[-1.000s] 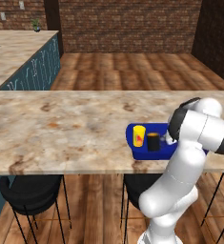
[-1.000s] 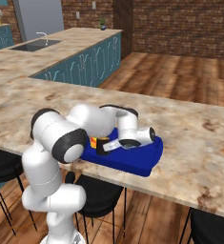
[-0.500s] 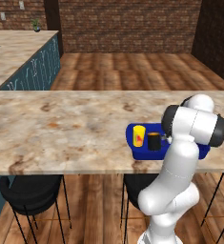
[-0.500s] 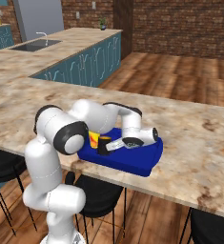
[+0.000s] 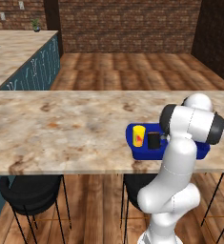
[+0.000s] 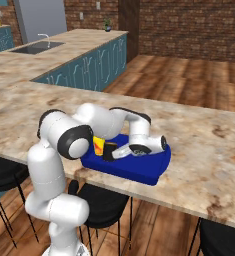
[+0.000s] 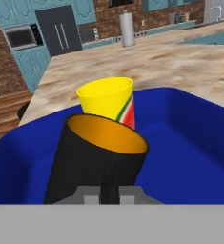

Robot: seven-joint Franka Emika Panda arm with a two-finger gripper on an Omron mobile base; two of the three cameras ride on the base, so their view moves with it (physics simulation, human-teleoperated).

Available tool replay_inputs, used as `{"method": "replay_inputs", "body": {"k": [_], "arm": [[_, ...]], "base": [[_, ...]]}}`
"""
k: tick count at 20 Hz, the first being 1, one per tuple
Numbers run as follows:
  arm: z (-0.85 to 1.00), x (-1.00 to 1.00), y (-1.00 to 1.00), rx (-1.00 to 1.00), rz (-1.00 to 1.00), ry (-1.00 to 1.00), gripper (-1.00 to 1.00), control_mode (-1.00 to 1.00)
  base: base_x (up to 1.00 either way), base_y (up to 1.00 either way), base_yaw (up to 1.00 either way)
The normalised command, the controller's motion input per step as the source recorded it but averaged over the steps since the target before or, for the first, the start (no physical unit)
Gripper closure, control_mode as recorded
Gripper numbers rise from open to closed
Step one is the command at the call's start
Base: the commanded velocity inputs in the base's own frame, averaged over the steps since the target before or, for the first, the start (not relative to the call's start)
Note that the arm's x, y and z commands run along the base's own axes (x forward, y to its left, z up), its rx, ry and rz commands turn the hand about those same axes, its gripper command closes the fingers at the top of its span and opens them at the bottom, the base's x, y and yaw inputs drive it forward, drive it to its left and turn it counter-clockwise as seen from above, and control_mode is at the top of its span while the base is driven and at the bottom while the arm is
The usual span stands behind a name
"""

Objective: There is a tray on the dining counter. Grab the cup, mug, and pitcher and place them on the tray. The pitcher may be placed next to the tray if it cannot fit the tray.

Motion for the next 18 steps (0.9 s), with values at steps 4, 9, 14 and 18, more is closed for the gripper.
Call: {"method": "replay_inputs", "body": {"k": [4,9,14,18], "arm": [[-0.02,0.00,0.19,0.00,0.00,-0.04,1.00,-1.00],[-0.01,0.00,0.15,0.00,0.00,0.00,1.00,-1.00],[-0.06,0.00,0.11,0.00,0.00,0.00,1.00,-1.00],[-0.11,0.00,0.07,0.00,0.00,0.00,1.00,-1.00]], "base": [[0.00,0.00,0.00],[0.00,0.00,0.00],[0.00,0.00,0.00],[0.00,0.00,0.00]]}}
